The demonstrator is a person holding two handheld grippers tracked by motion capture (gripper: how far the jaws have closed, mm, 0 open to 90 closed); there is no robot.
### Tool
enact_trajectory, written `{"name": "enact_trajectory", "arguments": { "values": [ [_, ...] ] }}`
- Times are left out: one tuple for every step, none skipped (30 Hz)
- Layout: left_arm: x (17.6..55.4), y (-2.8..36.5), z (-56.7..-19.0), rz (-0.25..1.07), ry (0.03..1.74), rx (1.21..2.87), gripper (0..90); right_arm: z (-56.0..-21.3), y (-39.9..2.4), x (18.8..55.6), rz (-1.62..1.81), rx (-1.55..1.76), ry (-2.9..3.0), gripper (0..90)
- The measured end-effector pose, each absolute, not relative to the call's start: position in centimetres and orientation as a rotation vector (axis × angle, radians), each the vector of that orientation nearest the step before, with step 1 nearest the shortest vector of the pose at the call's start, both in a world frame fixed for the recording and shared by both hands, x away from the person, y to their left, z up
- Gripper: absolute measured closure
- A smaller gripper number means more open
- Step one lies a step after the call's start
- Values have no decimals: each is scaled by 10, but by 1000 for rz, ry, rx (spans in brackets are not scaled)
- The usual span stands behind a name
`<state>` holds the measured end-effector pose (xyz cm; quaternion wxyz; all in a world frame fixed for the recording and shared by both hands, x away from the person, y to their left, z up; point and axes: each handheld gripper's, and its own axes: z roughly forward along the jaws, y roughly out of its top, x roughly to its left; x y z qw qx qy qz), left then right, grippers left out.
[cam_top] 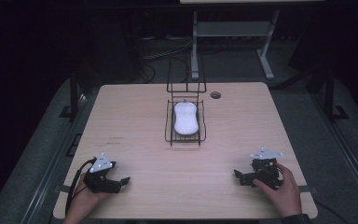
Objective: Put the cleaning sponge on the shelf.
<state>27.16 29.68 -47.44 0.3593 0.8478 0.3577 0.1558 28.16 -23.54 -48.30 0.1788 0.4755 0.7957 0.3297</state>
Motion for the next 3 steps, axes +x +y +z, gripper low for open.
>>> {"name": "enact_trajectory", "arguments": {
  "values": [
    [272, 297, -474, 401, 923, 2185, 129, -483, -235, 282, 933, 1344, 2249, 0],
    [272, 297, -474, 401, 922, 2186, 129, -483, -235, 282, 933, 1344, 2249, 0],
    [272, 297, -474, 401, 923, 2186, 129, -483, -235, 282, 933, 1343, 2249, 0]
  ]
}}
